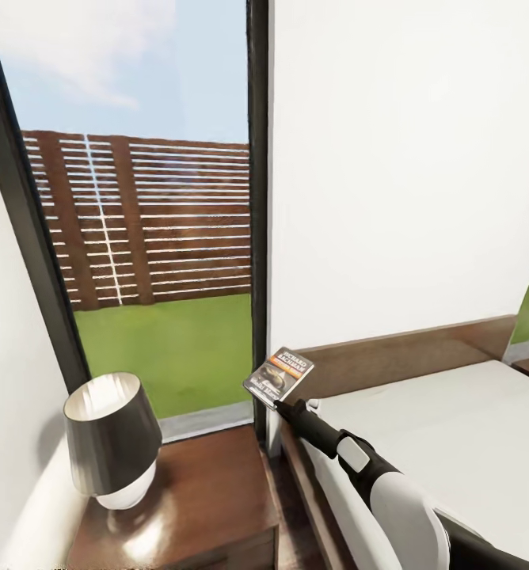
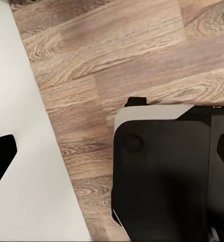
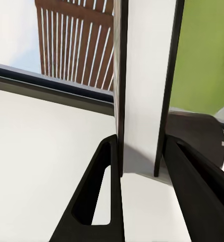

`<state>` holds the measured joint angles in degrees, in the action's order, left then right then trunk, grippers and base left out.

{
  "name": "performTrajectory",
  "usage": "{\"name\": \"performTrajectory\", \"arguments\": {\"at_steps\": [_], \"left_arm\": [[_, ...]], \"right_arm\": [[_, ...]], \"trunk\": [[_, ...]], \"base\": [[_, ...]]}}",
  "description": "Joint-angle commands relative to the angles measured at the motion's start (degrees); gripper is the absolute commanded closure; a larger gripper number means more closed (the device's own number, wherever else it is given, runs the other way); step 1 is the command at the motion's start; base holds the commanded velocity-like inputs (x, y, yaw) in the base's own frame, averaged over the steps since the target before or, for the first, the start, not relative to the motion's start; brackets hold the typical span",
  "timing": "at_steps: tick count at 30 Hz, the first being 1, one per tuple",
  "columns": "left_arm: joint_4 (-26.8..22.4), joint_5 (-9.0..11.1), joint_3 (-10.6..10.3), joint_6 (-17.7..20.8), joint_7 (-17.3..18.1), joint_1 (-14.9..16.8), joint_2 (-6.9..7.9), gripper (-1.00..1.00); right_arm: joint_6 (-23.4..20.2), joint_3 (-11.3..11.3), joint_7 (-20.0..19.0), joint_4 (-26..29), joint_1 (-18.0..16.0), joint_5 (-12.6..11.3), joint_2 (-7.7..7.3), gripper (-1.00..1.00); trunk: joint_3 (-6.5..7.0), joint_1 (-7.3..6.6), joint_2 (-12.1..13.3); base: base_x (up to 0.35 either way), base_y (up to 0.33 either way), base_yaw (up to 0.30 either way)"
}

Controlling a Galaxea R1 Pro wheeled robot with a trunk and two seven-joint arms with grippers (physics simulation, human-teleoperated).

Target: In the bedroom, move the book from the bed onto either nightstand, and place the two sandals side by side next to the bed.

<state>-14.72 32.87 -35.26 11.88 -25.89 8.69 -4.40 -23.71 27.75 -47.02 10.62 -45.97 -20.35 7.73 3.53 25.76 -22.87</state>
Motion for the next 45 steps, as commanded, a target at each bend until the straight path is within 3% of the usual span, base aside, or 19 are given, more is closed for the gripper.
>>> {"name": "performTrajectory", "arguments": {"at_steps": [1, 22, 31, 37, 45], "left_arm": [[0.3, 0.4, -0.4, 0.2, -0.4, 0.0, 0.03, -1.0], [3.2, 0.8, 0.1, -4.0, 0.8, 0.0, 0.65, -1.0], [5.8, 0.9, 0.2, -5.7, 9.1, 0.0, 0.9, -1.0], [7.2, 1.2, 0.2, -9.0, 12.5, -0.1, 2.41, -1.0], [7.8, 7.9, 0.1, -11.3, 18.6, -0.4, 6.09, -1.0]], "right_arm": [[-0.5, 0.1, 0.0, 0.0, 0.0, -0.4, 0.01, 1.0], [-0.5, 0.1, 0.0, 0.0, 0.0, -0.4, 0.01, 1.0], [-0.5, 0.1, 0.0, 0.0, 0.0, -0.4, -0.01, 1.0], [-0.5, 0.0, 0.1, 0.0, 0.0, -0.3, 0.0, 1.0], [-0.5, 0.0, 0.1, 0.0, 0.0, -0.3, -0.04, 1.0]], "trunk": [[-0.02, 0.02, 0.0], [-0.02, 0.02, 0.0], [-0.02, 0.02, 0.0], [-0.02, 0.02, 0.0], [-0.02, 0.02, 0.0]], "base": [[0.0, 0.0, 0.084], [0.0, 0.0, 0.012], [0.0, 0.0, 0.0], [0.0, 0.0, 0.0], [0.0, 0.0, 0.0]]}}
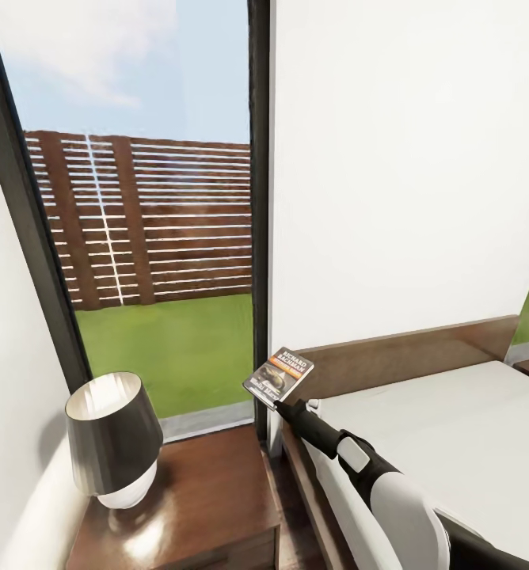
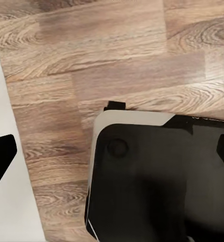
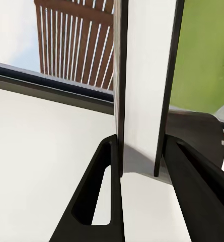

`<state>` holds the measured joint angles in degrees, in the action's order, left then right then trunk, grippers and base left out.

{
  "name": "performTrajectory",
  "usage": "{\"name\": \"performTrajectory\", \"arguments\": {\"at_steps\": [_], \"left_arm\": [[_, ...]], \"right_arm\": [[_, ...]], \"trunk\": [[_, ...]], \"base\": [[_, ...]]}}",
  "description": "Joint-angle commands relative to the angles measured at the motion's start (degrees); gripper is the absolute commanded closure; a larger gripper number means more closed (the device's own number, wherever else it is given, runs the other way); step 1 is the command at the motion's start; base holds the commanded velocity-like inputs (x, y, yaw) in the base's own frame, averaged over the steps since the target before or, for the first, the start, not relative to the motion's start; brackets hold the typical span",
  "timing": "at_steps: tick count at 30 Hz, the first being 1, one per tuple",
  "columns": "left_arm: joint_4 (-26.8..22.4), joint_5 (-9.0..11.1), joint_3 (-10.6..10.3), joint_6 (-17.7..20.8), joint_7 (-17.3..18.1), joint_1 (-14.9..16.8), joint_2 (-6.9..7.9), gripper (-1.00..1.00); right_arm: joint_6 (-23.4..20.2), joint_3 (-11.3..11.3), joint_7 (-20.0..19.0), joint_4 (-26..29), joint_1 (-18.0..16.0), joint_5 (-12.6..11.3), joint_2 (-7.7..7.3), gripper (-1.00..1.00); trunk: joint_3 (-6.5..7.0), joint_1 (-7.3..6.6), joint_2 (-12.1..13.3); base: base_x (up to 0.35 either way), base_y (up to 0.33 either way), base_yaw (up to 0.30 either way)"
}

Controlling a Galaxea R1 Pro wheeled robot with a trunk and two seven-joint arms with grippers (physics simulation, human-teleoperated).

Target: In the bedroom, move the book from the bed onto either nightstand, and place the two sandals side by side next to the bed.

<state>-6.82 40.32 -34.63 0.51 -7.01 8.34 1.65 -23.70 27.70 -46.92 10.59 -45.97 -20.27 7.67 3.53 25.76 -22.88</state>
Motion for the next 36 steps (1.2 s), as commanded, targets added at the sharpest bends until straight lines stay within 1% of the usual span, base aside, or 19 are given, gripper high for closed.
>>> {"name": "performTrajectory", "arguments": {"at_steps": [1, 3, 5, 10, 13, 18, 23, 36], "left_arm": [[-0.1, 1.2, -0.5, -0.1, 0.3, 0.0, 0.46, -1.0], [-0.1, 2.5, -0.6, -0.3, 1.4, -0.1, 1.54, -1.0], [-0.1, 3.0, -0.6, -0.5, 1.8, -0.1, 2.06, -1.0], [0.0, 3.7, -0.6, -1.2, 3.9, -0.9, 3.02, -1.0], [0.0, 3.8, -0.6, -1.4, 5.0, -1.3, 3.36, -1.0], [0.0, 3.9, -0.6, -2.1, 5.8, -2.4, 3.56, -1.0], [0.0, 3.9, -0.7, -3.0, 5.8, -3.0, 3.56, -1.0], [0.1, 3.8, -0.9, -3.9, 5.5, -3.4, 3.23, -1.0]], "right_arm": [[-0.5, 0.1, 0.0, 0.0, 0.0, -0.4, 0.02, 1.0], [-0.5, 0.1, 0.1, 0.0, 0.0, -0.4, 0.04, 1.0], [-0.5, 0.1, 0.1, 0.0, 0.0, -0.4, 0.05, 1.0], [-0.5, 0.1, 0.1, 0.0, 0.0, -0.4, 0.06, 1.0], [-0.5, 0.1, 0.1, 0.0, 0.0, -0.4, 0.06, 1.0], [-0.5, 0.1, 0.1, 0.0, 0.0, -0.4, 0.06, 1.0], [-0.5, 0.1, 0.1, 0.0, 0.0, -0.4, 0.06, 1.0], [-0.5, 0.1, 0.2, 0.0, 0.0, -0.4, 0.03, 1.0]], "trunk": [[-0.02, 0.02, 0.0], [-0.02, 0.02, 0.0], [-0.02, 0.02, 0.0], [-0.02, 0.02, 0.0], [-0.02, 0.02, 0.0], [-0.02, 0.02, 0.0], [-0.02, 0.02, 0.0], [-0.02, 0.02, 0.0]], "base": [[0.0, 0.0, 0.0], [0.0, 0.0, 0.0], [0.0, 0.0, 0.0], [0.0, 0.0, 0.0], [0.0, 0.0, 0.0], [0.0, 0.0, 0.001], [0.0, 0.0, 0.066], [0.0, 0.0, 0.187]]}}
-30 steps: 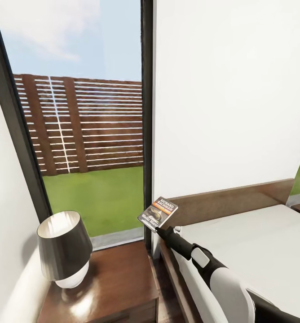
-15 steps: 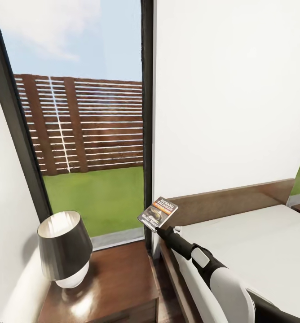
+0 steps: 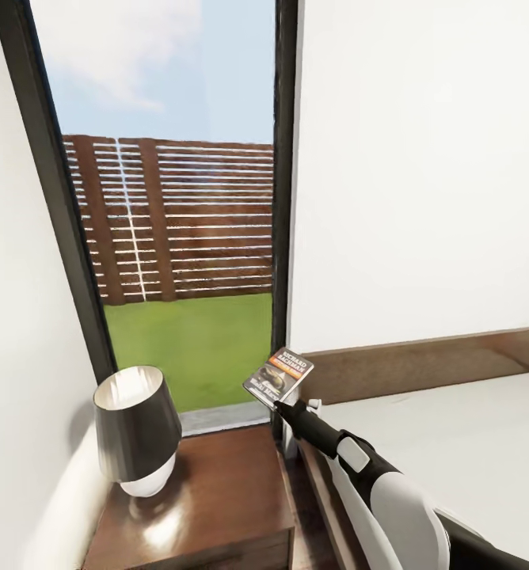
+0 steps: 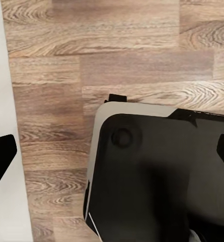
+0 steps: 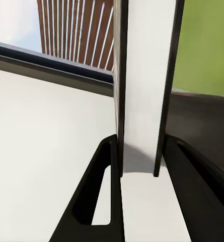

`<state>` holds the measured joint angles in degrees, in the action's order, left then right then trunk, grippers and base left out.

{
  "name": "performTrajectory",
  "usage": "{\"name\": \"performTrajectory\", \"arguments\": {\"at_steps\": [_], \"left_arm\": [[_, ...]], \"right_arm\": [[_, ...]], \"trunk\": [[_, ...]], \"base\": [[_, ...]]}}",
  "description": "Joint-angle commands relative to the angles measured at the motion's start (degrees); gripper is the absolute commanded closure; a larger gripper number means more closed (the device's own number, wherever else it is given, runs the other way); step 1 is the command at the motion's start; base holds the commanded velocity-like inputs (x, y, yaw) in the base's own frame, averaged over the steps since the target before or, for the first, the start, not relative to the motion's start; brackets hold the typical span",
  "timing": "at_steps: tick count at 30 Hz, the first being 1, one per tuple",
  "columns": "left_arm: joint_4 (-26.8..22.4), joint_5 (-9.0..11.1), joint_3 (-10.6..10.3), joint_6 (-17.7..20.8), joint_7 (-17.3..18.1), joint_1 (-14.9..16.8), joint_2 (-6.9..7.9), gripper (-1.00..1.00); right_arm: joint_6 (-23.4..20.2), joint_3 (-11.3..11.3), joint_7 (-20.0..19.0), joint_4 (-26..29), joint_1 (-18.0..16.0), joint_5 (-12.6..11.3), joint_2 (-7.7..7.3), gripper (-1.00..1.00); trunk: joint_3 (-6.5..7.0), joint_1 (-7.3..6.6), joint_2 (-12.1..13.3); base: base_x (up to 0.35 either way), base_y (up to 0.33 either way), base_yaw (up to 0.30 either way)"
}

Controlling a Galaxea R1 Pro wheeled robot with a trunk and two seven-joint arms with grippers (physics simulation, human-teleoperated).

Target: In the bedroom, move the book from the bed onto either nightstand, and place the two sandals side by side next to the bed.

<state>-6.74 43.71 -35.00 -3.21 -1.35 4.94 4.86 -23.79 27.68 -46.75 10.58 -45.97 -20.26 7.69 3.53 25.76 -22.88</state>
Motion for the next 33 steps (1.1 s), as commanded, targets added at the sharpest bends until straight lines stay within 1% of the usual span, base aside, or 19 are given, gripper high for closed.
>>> {"name": "performTrajectory", "arguments": {"at_steps": [1, 11, 23, 33], "left_arm": [[0.0, 0.4, -0.5, -0.1, -0.1, 0.0, 0.01, -1.0], [0.0, 0.4, -0.5, -0.2, -0.2, 0.0, -0.04, -1.0], [0.0, 0.3, -0.7, -0.3, -0.2, 0.0, -0.16, -1.0], [0.0, 0.1, -0.8, -0.3, -0.2, 0.0, -0.19, -1.0]], "right_arm": [[-0.5, 0.1, 0.0, 0.1, 0.0, -0.4, 0.0, 1.0], [-0.4, 0.1, -0.1, 0.1, 0.0, -0.4, 0.01, 1.0], [-0.4, 0.1, -0.1, 0.1, 0.0, -0.4, -0.04, 1.0], [-0.4, 0.1, -0.2, 0.1, 0.0, -0.4, -0.04, 1.0]], "trunk": [[-0.02, 0.02, 0.0], [-0.02, 0.02, 0.0], [-0.02, 0.02, 0.0], [-0.02, 0.02, 0.0]], "base": [[0.0, 0.0, 0.082], [-0.022, 0.003, 0.045], [-0.062, 0.077, 0.15], [-0.006, 0.046, 0.035]]}}
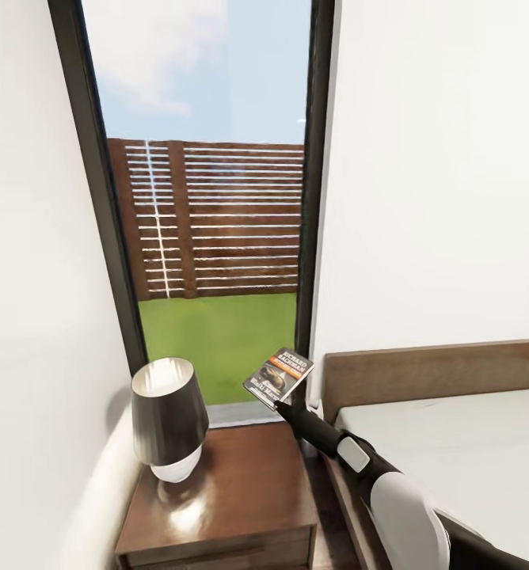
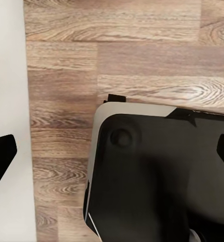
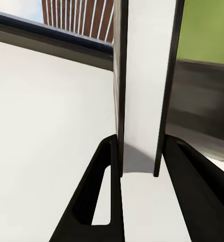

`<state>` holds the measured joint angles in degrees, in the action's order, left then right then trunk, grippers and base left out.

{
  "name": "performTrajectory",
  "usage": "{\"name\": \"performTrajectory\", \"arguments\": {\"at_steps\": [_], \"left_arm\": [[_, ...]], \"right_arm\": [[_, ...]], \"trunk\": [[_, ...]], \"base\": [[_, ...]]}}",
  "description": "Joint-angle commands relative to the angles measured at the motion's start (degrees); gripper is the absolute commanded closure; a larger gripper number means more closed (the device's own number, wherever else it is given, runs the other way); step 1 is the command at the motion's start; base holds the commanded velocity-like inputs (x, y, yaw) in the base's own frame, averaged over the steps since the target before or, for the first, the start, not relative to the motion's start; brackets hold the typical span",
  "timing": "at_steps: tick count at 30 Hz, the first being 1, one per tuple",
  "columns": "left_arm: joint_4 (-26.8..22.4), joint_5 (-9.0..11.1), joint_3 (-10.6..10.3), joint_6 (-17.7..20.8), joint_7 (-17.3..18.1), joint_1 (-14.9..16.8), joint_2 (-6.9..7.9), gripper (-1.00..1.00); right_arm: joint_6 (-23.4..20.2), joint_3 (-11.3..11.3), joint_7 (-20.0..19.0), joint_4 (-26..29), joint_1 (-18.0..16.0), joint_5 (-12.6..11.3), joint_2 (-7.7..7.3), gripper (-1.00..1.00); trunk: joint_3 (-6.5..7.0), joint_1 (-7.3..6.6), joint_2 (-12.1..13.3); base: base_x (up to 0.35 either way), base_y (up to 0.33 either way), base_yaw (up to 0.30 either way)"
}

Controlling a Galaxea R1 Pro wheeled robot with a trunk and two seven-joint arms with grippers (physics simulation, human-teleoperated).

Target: In the bedroom, move the book from the bed onto either nightstand, and place the two sandals side by side next to the bed.

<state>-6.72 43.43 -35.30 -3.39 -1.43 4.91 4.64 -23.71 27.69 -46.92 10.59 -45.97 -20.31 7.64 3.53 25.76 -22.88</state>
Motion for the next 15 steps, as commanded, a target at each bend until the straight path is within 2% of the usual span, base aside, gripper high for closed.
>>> {"name": "performTrajectory", "arguments": {"at_steps": [1, 8, 15], "left_arm": [[0.0, 0.4, -0.5, -0.1, -0.1, 0.0, 0.02, -1.0], [0.0, 0.4, -0.5, -0.1, -0.5, 0.0, 0.0, -1.0], [0.0, 0.3, -0.6, -0.1, -0.6, 0.0, -0.06, -1.0]], "right_arm": [[-0.5, 0.1, 0.0, 0.0, 0.0, -0.4, 0.01, 1.0], [-0.5, 0.1, 0.0, 0.0, 0.0, -0.4, 0.02, 1.0], [-0.5, 0.1, 0.0, 0.0, 0.0, -0.4, 0.01, 1.0]], "trunk": [[-0.02, 0.02, 0.0], [-0.02, 0.02, 0.0], [-0.02, 0.02, 0.0]], "base": [[-0.002, 0.035, 0.051], [-0.001, 0.014, 0.099], [0.0, 0.003, 0.036]]}}
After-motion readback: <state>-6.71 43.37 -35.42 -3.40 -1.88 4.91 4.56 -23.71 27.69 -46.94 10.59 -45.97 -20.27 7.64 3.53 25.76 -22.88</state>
